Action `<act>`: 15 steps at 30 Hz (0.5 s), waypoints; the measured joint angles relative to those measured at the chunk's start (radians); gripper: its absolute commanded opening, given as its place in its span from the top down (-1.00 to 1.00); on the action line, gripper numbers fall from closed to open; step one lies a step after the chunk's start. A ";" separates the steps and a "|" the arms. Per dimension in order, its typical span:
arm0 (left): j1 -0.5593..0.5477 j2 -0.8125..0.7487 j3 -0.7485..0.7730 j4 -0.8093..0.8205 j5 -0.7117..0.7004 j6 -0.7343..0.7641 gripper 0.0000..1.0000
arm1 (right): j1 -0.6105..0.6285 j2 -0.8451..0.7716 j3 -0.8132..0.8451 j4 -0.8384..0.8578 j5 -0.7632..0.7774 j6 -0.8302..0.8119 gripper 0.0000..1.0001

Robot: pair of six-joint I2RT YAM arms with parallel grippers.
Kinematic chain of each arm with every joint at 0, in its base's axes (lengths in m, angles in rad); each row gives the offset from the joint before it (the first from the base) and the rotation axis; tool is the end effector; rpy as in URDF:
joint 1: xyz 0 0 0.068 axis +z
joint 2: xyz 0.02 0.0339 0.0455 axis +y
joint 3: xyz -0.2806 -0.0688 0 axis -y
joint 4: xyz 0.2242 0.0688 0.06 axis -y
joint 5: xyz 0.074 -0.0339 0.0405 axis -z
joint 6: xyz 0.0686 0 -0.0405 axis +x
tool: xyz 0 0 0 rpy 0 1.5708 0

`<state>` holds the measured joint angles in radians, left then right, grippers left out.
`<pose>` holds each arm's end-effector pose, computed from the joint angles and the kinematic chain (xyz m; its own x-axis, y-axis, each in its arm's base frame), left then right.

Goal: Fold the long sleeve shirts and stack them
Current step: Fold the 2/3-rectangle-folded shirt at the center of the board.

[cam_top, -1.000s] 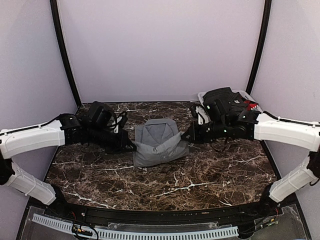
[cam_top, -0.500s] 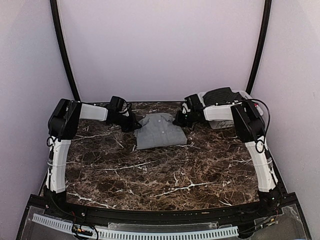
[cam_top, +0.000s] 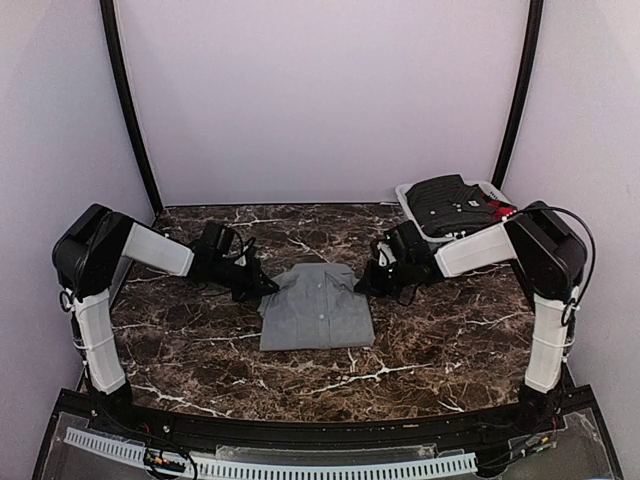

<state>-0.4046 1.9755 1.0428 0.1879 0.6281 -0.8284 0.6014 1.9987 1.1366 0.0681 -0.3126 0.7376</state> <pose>0.3587 -0.1974 0.1393 -0.9486 -0.2424 -0.2036 0.0247 0.5845 -0.8110 0.3389 0.2582 0.1383 -0.9168 0.1470 -0.3713 -0.1345 0.7618 0.6337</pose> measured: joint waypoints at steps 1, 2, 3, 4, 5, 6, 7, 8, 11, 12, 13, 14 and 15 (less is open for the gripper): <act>-0.006 -0.044 -0.050 0.006 0.008 -0.014 1.00 | 0.013 -0.043 -0.053 0.007 -0.002 0.010 1.00; -0.011 -0.087 -0.092 0.014 0.015 -0.025 1.00 | 0.022 -0.084 -0.097 0.008 -0.001 0.021 1.00; -0.014 -0.122 -0.125 0.025 0.023 -0.038 1.00 | 0.026 -0.122 -0.134 0.010 -0.001 0.031 1.00; -0.015 -0.154 -0.149 0.031 0.030 -0.050 0.94 | 0.026 -0.145 -0.154 0.014 -0.001 0.036 1.00; -0.015 -0.183 -0.169 0.037 0.036 -0.060 0.92 | 0.026 -0.168 -0.171 0.022 0.001 0.043 1.00; -0.015 -0.206 -0.182 0.046 0.039 -0.067 0.86 | 0.025 -0.183 -0.180 0.027 0.003 0.048 0.96; -0.015 -0.226 -0.191 0.050 0.040 -0.075 0.81 | 0.025 -0.198 -0.187 0.035 0.006 0.050 0.81; -0.015 -0.240 -0.194 0.051 0.039 -0.078 0.65 | 0.025 -0.206 -0.190 0.038 0.010 0.055 0.65; -0.011 -0.262 -0.195 0.050 0.019 -0.080 0.27 | 0.022 -0.217 -0.190 0.042 0.037 0.055 0.31; -0.009 -0.269 -0.195 0.049 0.008 -0.084 0.15 | 0.021 -0.219 -0.190 0.039 0.049 0.053 0.21; -0.007 -0.276 -0.195 0.043 -0.008 -0.087 0.11 | 0.019 -0.222 -0.189 0.034 0.061 0.050 0.14; -0.003 -0.280 -0.195 0.042 -0.012 -0.079 0.05 | 0.018 -0.226 -0.187 0.027 0.075 0.045 0.13; 0.000 -0.289 -0.195 0.039 -0.029 -0.077 0.03 | 0.018 -0.228 -0.183 0.019 0.087 0.044 0.13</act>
<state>-0.4049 1.6867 0.8478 0.2272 0.5995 -0.9054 0.6189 1.7706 0.9535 0.0872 -0.2260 0.7815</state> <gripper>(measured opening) 0.426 0.404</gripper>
